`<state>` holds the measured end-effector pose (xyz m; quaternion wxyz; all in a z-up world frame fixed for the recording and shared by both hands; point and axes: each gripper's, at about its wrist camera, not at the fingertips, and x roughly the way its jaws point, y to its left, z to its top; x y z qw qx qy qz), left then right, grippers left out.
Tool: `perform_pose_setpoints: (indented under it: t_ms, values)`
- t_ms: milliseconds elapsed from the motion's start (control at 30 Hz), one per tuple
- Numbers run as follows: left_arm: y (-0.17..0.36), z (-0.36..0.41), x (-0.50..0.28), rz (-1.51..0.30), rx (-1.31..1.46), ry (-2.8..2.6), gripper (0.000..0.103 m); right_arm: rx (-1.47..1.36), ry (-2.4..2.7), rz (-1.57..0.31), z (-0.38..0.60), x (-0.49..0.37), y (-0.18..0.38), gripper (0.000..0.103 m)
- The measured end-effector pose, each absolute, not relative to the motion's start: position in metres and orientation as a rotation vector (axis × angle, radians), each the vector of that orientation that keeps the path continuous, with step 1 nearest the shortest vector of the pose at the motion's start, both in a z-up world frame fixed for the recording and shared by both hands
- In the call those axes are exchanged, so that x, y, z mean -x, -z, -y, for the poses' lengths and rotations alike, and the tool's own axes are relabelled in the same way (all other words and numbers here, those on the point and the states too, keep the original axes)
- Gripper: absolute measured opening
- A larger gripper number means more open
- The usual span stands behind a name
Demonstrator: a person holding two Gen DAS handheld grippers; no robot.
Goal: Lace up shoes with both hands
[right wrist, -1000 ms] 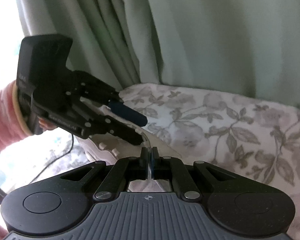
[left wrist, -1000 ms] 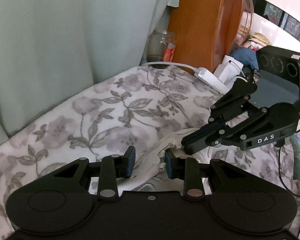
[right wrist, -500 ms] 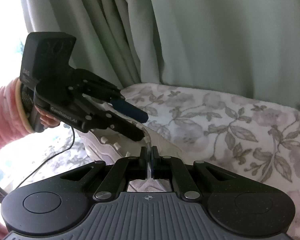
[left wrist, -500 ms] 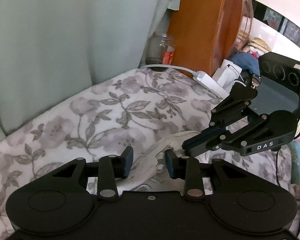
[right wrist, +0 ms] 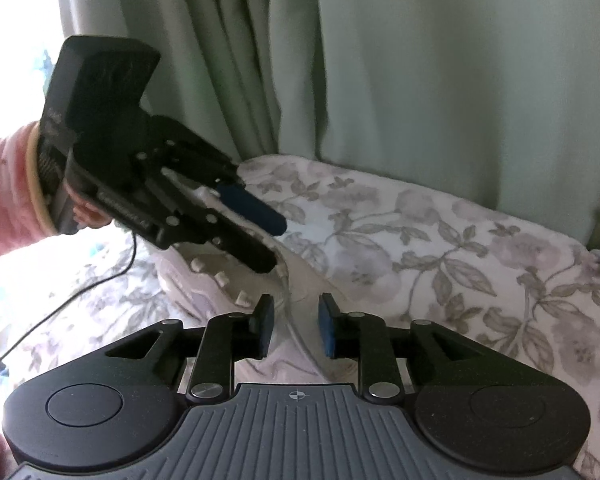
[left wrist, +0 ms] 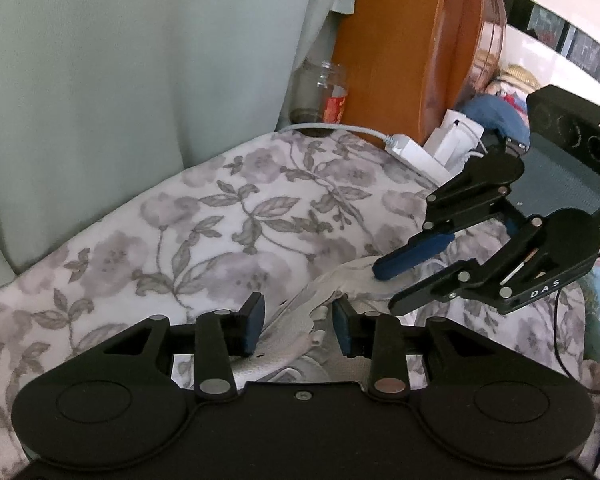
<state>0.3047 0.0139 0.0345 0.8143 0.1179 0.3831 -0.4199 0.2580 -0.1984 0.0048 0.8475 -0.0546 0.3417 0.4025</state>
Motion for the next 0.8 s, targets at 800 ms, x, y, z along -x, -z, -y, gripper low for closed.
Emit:
perform_pose_setpoints:
  t_ms: [800]
  values:
    - [-0.045,0.011,-0.31,-0.927,-0.407,0.829,0.044,0.088,-0.87,-0.749,0.196,-0.271,0.002,0.002]
